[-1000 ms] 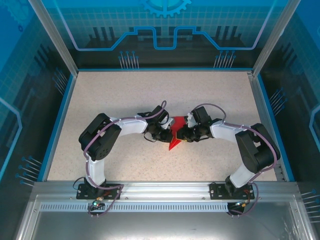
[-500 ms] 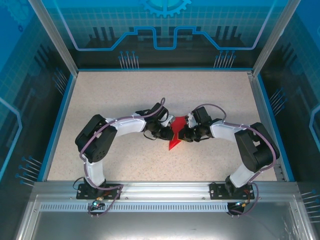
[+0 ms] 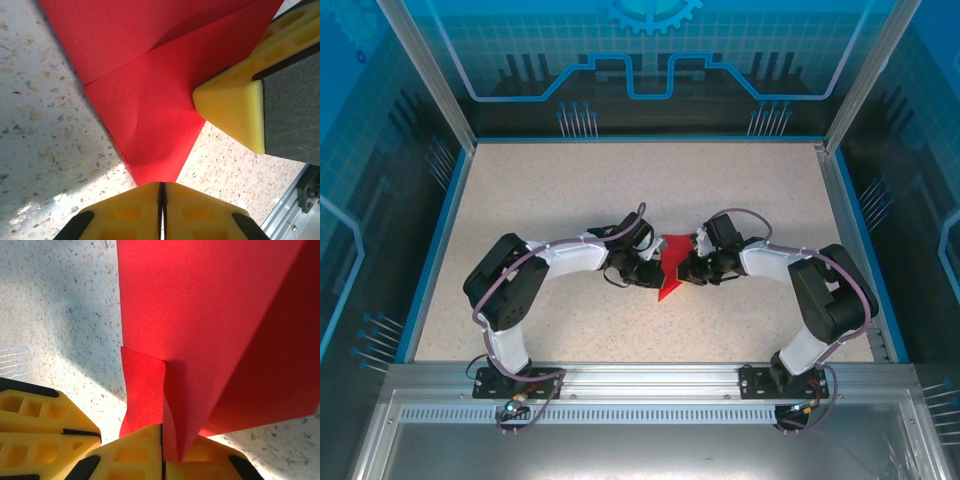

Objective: Fold a paper plane with a square sheet of paper (pick it up from the middle)
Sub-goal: Fourth fold the wing at the center of the table.

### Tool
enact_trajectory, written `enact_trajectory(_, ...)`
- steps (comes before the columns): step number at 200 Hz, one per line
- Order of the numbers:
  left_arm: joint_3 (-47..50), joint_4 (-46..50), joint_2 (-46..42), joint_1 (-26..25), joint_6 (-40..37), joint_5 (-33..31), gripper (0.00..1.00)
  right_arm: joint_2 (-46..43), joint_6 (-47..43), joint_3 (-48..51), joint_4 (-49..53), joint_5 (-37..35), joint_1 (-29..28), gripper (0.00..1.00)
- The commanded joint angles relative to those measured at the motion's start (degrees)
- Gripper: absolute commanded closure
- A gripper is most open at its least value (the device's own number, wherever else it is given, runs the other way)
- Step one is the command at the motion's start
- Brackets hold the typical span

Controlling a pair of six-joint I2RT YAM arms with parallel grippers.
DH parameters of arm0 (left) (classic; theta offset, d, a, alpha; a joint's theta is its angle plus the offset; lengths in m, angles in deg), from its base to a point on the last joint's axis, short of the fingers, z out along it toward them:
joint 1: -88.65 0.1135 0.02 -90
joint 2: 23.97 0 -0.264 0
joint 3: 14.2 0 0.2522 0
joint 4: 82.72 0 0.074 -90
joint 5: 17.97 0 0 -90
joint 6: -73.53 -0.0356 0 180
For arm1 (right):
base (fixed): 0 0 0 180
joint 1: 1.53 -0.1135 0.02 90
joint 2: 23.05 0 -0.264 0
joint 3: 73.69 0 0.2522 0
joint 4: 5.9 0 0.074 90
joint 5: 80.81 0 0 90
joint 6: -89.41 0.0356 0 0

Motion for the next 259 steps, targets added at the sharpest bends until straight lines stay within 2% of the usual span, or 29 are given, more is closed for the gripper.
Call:
enact_trajectory(1, 0.5, -1.4, 1.7, -0.6, 0.5, 2.2, 0.89, 0.1, -1.1, 0.4, 1.6, -0.3, 0.9, 0.92)
enact_trajectory(109, -0.2, -0.8, 4.5, -0.8, -1.4, 0.2, 0.90, 0.0, -1.4, 0.5, 2.1, 0.0, 1.0, 0.92)
enact_trajectory(259, -2.9, -0.6, 8.7, -0.7, -2.0, -2.4, 0.91, -3.4, -1.0, 0.0, 3.2, 1.5, 0.5, 0.83)
